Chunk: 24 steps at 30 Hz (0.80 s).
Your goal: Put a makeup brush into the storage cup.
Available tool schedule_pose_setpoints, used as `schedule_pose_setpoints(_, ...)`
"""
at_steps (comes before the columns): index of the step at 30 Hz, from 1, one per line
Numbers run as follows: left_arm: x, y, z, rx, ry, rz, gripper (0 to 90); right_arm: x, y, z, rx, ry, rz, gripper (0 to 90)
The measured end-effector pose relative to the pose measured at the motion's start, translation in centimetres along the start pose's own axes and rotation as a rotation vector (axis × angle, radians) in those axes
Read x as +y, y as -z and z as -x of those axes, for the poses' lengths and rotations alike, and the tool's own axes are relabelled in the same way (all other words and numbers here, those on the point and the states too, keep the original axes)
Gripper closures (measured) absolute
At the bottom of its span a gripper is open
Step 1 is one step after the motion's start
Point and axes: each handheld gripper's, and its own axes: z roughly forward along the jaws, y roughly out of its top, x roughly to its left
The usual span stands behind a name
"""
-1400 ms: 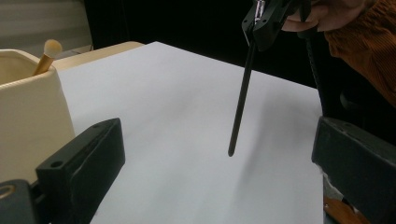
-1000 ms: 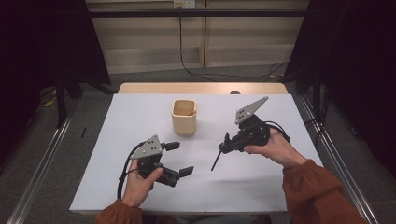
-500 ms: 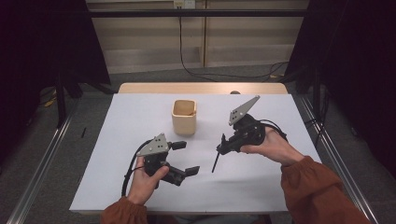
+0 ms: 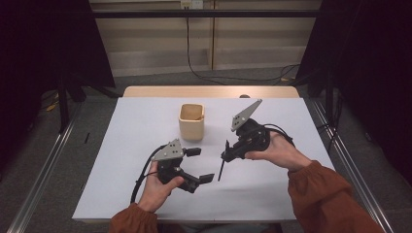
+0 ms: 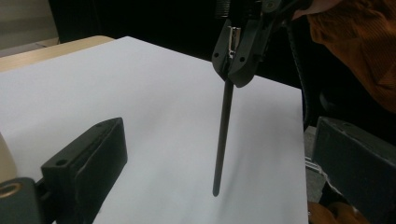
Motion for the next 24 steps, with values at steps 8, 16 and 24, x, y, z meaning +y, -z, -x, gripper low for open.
schedule_pose_setpoints(8,-0.13,-0.62,0.38,0.053,-0.031,-0.046,16.1,0.57,-0.26,-0.23,-0.004,-0.002,0.023,85.4)
schedule_pose_setpoints(16,-0.20,-0.70,0.55,0.041,-0.054,-0.050,48.8,0.88,-0.45,-0.42,0.003,0.005,0.047,85.4)
schedule_pose_setpoints(24,-0.13,-1.07,0.40,0.044,-0.042,-0.021,68.6,0.95,-0.74,-0.58,0.012,0.009,0.057,85.3)
